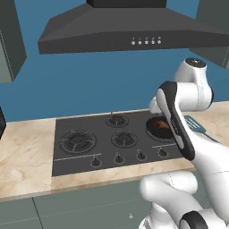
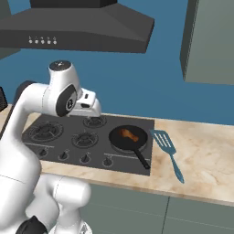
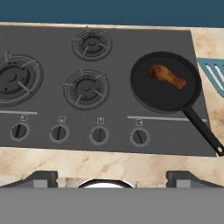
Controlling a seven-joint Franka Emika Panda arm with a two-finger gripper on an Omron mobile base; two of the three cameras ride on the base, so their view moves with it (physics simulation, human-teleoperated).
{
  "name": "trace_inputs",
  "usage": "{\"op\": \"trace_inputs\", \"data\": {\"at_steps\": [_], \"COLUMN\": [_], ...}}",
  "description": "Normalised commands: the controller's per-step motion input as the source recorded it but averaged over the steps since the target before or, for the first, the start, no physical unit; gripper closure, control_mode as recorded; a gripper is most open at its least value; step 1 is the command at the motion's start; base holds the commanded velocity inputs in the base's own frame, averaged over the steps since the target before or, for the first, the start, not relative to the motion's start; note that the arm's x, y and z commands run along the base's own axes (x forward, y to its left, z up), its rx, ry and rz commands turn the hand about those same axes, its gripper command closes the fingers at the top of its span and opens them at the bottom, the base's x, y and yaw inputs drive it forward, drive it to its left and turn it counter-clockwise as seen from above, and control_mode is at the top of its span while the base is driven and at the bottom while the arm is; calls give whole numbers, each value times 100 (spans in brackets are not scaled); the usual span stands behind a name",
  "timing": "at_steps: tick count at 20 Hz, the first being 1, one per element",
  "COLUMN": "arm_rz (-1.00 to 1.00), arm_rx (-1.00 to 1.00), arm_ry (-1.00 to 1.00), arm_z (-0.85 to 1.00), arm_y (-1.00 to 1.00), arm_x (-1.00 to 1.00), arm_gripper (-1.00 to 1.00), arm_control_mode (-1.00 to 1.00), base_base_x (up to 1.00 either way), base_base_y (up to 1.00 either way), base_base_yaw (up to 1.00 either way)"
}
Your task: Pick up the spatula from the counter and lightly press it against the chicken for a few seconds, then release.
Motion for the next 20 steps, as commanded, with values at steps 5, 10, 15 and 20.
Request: {"op": "trace_inputs", "data": {"at_steps": [5, 10, 15, 20], "arm_rz": [0, 0, 0, 0], "arm_rx": [-1, -4, -9, -9], "arm_ry": [-2, -2, -5, -1], "arm_z": [0, 0, 0, 0], "arm_y": [-34, -39, -36, -33], "arm_x": [-33, -27, -27, -20], "arm_gripper": [-100, -100, -100, -100], "arm_control_mode": [-100, -100, -100, -100], "base_base_x": [0, 0, 0, 0], "base_base_y": [0, 0, 0, 0], "base_base_yaw": [0, 0, 0, 0]}}
